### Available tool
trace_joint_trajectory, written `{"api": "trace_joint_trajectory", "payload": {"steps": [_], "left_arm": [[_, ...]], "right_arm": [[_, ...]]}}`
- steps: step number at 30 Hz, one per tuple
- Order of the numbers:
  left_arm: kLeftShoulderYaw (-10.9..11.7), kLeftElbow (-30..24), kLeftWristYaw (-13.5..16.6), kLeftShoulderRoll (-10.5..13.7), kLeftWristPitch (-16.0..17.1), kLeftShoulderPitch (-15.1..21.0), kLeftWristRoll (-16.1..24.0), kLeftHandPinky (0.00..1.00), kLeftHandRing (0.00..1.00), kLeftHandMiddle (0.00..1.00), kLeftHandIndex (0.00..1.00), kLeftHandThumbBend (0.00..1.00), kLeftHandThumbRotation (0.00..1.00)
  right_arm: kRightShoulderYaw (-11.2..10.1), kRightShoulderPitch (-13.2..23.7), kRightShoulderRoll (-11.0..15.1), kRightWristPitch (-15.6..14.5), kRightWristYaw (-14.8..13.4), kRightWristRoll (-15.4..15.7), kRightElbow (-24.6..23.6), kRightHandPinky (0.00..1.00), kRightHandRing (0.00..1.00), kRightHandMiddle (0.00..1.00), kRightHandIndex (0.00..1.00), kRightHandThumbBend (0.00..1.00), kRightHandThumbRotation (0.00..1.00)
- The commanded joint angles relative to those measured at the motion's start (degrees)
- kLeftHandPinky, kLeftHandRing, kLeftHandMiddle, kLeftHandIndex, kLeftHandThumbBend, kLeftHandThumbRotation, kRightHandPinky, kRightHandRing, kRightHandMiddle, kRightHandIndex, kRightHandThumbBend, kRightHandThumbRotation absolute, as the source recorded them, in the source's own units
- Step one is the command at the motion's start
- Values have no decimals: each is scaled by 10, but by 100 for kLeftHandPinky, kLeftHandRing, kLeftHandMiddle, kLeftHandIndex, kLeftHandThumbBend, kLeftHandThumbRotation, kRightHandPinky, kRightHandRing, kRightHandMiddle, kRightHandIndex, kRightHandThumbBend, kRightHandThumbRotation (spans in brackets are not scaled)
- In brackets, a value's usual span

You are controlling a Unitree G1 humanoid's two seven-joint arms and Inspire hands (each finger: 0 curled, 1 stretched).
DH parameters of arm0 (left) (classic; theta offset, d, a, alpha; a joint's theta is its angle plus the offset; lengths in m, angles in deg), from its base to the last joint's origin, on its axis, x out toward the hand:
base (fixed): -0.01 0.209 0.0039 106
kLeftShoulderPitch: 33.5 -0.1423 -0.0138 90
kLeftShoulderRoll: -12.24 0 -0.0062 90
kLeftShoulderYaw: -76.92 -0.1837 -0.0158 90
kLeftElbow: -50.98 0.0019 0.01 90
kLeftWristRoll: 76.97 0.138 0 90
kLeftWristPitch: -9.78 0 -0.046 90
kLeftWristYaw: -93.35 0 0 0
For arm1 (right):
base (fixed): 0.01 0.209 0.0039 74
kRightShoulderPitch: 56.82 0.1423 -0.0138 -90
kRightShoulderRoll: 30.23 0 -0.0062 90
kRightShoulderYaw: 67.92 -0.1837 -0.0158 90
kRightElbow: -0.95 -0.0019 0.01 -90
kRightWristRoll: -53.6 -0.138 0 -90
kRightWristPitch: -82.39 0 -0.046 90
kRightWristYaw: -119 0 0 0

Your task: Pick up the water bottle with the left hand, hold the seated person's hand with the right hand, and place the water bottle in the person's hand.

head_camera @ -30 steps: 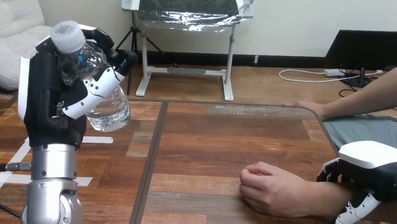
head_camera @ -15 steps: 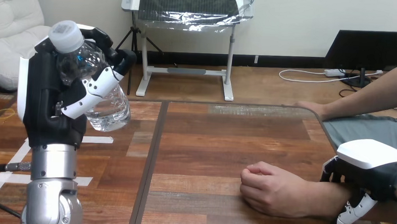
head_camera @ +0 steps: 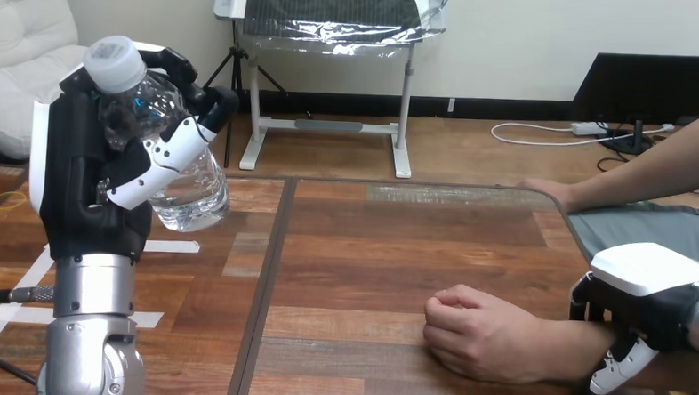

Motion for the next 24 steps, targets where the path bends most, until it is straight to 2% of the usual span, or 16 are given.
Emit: {"api": "trace_joint_trajectory", "payload": {"steps": [1,6,14,24], "left_arm": [[3,-32,1,0,12,37,1,23,30,37,41,64,0],[4,-32,2,0,12,36,1,23,30,37,41,64,0],[5,-34,3,-2,8,35,-7,23,30,37,41,64,0],[6,-36,9,-4,7,35,-11,24,30,36,41,66,0]], "right_arm": [[43,-25,-38,-17,17,7,46,38,53,60,59,87,32],[49,-18,-44,-27,28,5,55,38,52,59,60,90,33],[57,-14,-47,-34,27,3,62,37,51,59,60,94,34],[63,-13,-53,-34,3,10,72,36,51,59,60,97,34]]}}
